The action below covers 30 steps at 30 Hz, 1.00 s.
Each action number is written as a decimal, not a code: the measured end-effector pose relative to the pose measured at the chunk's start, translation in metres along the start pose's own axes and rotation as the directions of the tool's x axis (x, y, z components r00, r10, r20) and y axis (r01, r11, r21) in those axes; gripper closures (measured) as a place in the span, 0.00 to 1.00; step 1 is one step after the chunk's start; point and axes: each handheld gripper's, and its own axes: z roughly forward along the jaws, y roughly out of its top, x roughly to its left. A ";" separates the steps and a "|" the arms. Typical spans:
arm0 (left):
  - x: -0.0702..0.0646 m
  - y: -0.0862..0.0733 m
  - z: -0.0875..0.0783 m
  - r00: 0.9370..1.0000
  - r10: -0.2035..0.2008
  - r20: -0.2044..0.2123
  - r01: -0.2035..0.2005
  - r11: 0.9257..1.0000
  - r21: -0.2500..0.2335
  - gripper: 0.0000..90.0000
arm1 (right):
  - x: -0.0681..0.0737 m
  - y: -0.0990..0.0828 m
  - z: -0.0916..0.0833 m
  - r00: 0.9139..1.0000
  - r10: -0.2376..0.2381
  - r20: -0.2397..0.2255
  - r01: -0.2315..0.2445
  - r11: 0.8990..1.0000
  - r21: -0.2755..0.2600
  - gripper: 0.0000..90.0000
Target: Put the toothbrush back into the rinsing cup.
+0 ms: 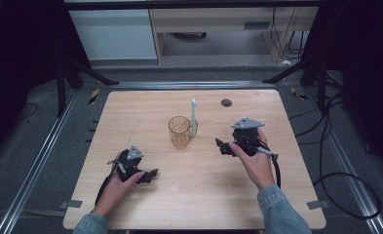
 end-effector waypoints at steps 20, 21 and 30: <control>0.000 0.000 0.000 1.000 0.000 0.001 0.000 1.000 -0.001 0.00 | -0.019 -0.036 -0.020 0.999 0.023 0.030 -0.024 0.999 0.042 0.06; 0.000 0.000 0.000 1.000 0.000 0.000 0.000 1.000 -0.001 0.00 | -0.020 -0.038 -0.020 0.999 0.028 0.032 -0.030 0.999 0.045 0.06; 0.000 0.000 0.000 1.000 -0.002 0.000 0.002 1.000 -0.002 0.00 | -0.024 -0.062 -0.022 0.998 0.050 0.032 -0.052 0.996 0.072 0.07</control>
